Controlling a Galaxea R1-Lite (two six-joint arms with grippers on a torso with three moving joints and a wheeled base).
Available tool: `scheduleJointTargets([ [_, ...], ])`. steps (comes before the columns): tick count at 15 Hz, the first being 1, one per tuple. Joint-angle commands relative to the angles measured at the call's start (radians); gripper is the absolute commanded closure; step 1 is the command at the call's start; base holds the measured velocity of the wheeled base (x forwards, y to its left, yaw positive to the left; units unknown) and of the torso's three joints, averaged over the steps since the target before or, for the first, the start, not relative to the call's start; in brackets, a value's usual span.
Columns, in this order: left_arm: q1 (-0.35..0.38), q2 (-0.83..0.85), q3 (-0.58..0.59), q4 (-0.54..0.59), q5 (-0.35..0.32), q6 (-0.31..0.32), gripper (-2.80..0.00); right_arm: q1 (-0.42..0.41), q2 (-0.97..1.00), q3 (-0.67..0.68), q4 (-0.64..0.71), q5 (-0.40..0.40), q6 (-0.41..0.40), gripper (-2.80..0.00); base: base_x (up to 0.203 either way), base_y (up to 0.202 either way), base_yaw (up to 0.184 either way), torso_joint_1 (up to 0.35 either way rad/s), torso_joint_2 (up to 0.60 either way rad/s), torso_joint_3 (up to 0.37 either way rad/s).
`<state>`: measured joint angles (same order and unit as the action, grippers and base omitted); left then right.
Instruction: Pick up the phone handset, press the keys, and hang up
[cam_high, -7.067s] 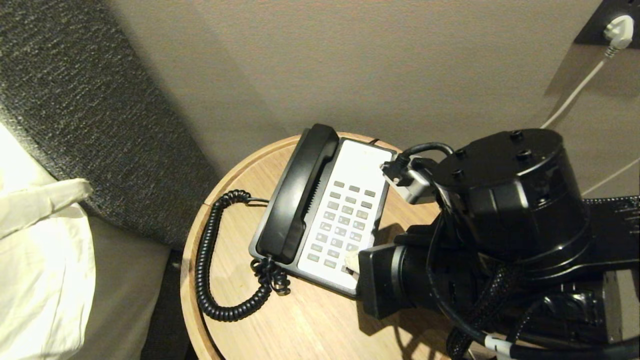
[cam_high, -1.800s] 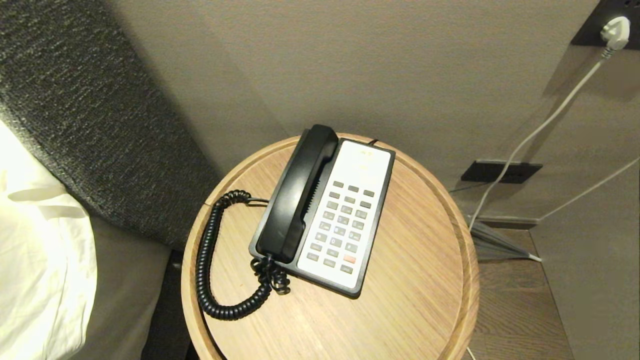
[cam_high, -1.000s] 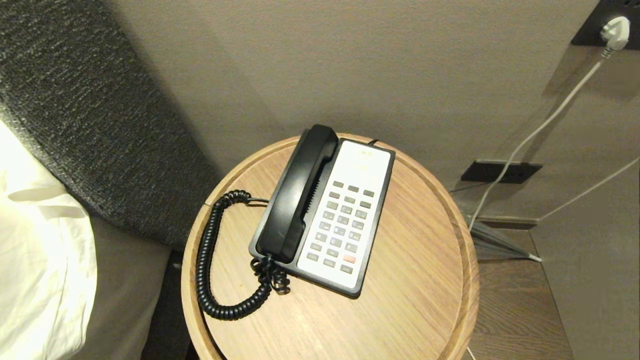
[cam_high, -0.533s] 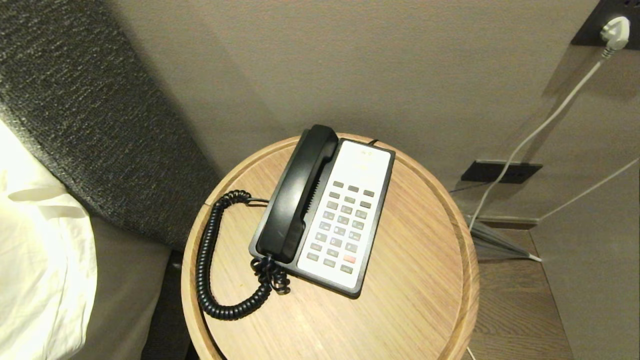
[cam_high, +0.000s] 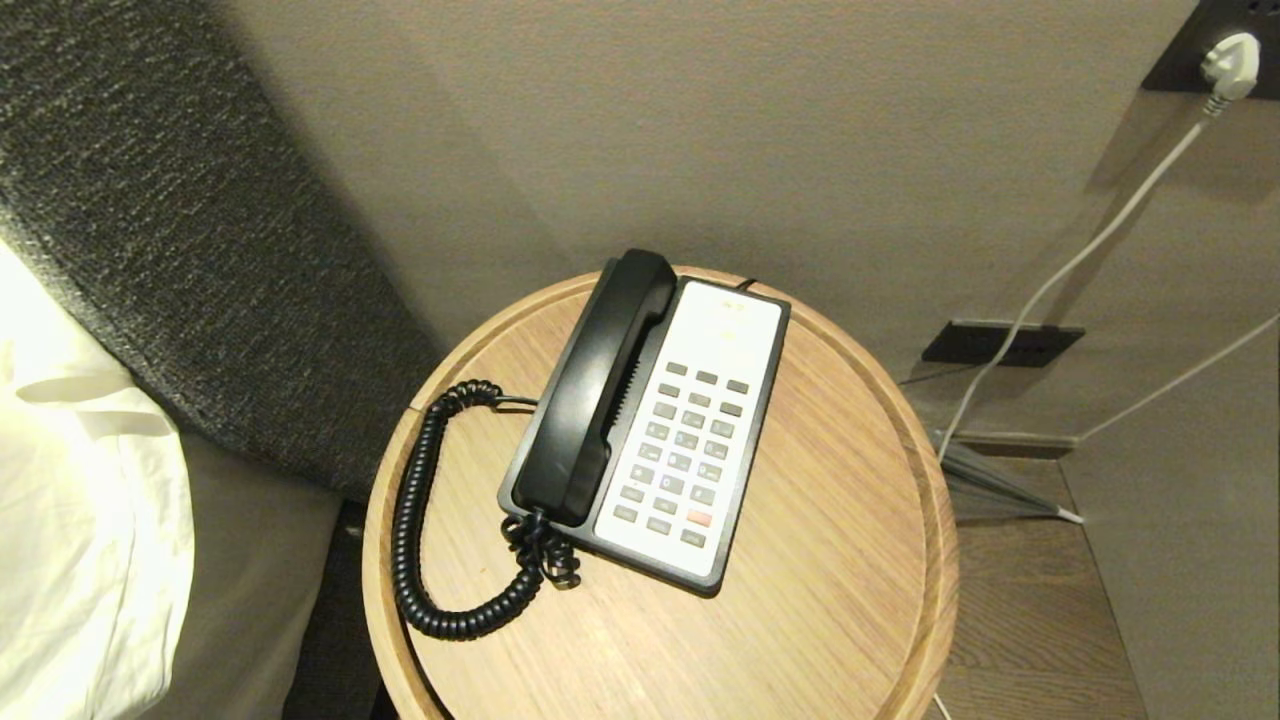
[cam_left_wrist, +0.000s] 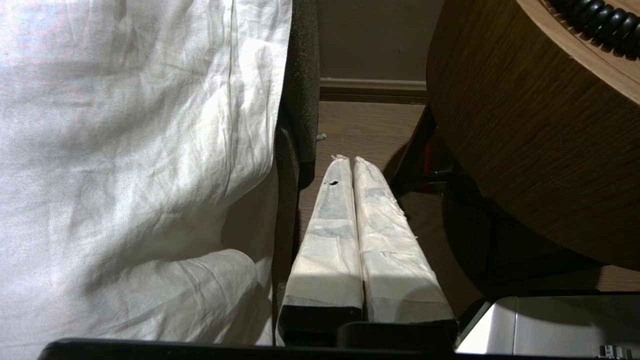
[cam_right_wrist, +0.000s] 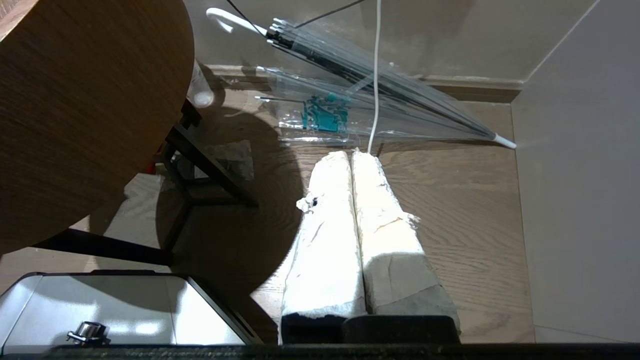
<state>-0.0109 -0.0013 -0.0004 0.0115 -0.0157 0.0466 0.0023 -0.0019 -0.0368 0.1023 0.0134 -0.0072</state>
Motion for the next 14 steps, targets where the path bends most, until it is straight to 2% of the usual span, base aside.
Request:
scheduleJointTargets([
  [1, 0.000, 0.001, 0.000, 0.001, 0.000, -0.001, 0.00, -0.001, 0.000, 0.000, 0.000, 0.000, 0.000, 0.00, 0.000, 0.000, 0.000, 0.000, 0.00, 0.000],
  [9, 0.000, 0.001, 0.000, 0.001, 0.008, -0.007, 0.00, -0.001, 0.000, 0.000, 0.000, 0.000, 0.000, 0.00, 0.000, 0.000, 0.000, 0.000, 0.00, 0.000],
  [14, 0.000, 0.001, 0.004, -0.018, 0.016, -0.055, 0.00, 0.000, 0.000, 0.000, 0.000, 0.000, 0.000, 0.00, 0.000, 0.000, 0.000, 0.001, 0.00, 0.068],
])
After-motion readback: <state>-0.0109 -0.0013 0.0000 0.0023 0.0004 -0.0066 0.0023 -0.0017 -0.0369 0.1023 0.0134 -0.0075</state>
